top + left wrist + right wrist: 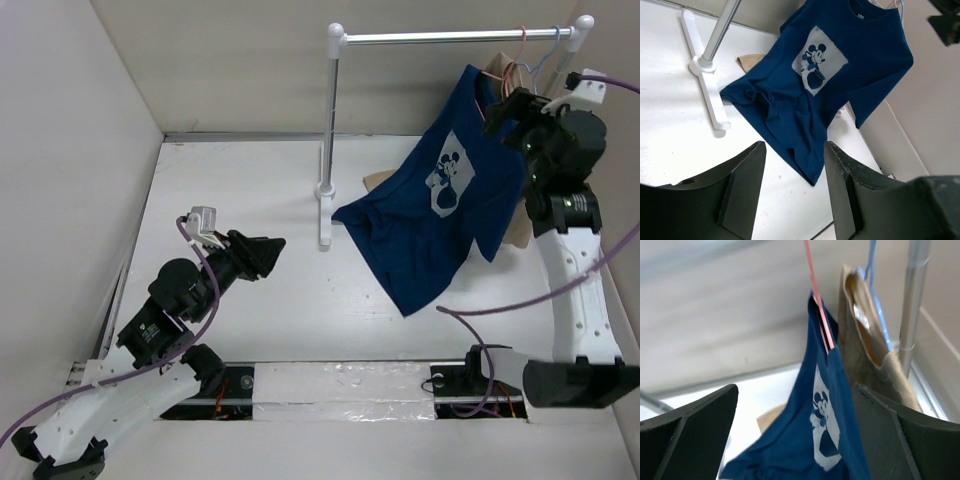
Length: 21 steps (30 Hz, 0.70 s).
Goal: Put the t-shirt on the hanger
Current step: Place the hanger at the clothesline, then reset both arms
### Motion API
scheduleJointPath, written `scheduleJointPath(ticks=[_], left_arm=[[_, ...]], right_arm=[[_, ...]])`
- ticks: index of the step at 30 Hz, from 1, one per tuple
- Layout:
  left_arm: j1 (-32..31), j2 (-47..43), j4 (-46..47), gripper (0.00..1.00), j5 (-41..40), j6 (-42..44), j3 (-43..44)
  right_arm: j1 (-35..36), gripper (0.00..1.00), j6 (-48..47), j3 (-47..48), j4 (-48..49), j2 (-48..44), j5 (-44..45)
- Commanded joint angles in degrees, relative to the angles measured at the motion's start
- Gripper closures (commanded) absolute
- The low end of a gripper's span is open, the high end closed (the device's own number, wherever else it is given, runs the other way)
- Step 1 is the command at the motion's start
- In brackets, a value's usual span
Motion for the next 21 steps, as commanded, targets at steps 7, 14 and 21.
scheduleJointPath(ticks=[7, 14, 21], left_arm=[[-0.2, 1.8, 0.7, 0.42, -1.5, -0.5, 6.7], [-0.2, 1.1, 1.7, 0.40, -2.4, 1.1, 12.4], [-0.2, -1.9, 6.1, 0.40, -2.1, 1.7, 14.4]], right_arm=[[2.1, 0.00, 3.9, -9.9, 4.7, -25.9, -9.2], [2.7, 0.00, 5.0, -18.2, -1.2, -50.3, -7.5], [2.7, 0.00, 4.6, -14.9, -8.8, -61.9, -3.8]])
